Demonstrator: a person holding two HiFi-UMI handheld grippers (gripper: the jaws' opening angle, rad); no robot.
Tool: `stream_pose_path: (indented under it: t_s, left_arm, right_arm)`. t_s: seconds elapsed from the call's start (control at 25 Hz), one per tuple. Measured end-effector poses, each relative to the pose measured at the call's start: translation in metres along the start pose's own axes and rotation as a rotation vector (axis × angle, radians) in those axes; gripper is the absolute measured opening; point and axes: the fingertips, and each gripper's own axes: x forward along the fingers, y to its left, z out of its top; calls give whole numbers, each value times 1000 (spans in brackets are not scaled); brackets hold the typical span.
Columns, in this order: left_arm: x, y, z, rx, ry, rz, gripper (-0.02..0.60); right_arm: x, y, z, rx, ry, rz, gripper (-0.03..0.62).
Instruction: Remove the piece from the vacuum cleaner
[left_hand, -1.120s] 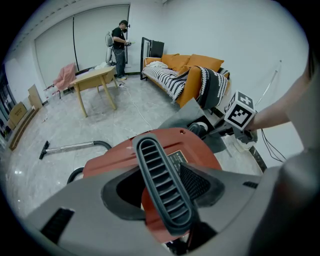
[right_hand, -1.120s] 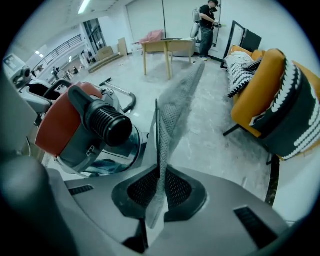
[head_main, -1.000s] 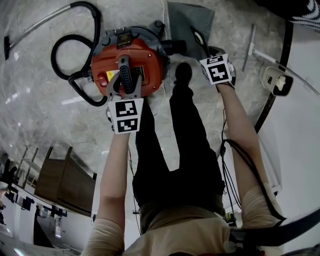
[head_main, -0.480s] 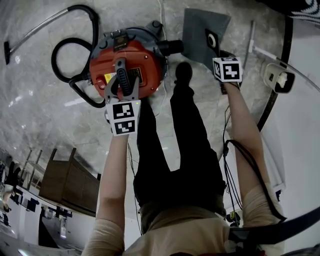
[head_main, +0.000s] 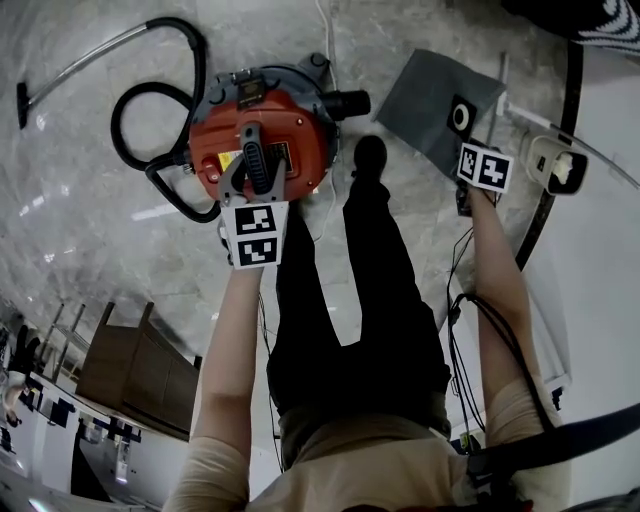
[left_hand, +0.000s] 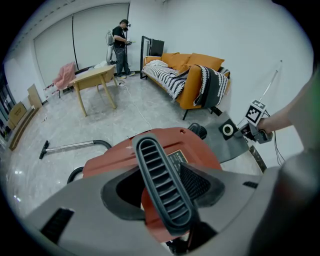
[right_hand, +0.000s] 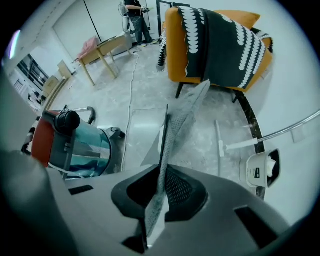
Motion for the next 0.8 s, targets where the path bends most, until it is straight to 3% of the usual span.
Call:
stream_pose_path:
  t_s: [0.4,0.8]
  left_arm:
    - [0,-1,-1,-2,6,-64,219]
    - [-40,-1,5,-107,-65,-179,219]
  right_arm:
    - [-46,-32,-20,67,-16,-86,21]
    - [-101,-25,-28,84,-76,-117,21]
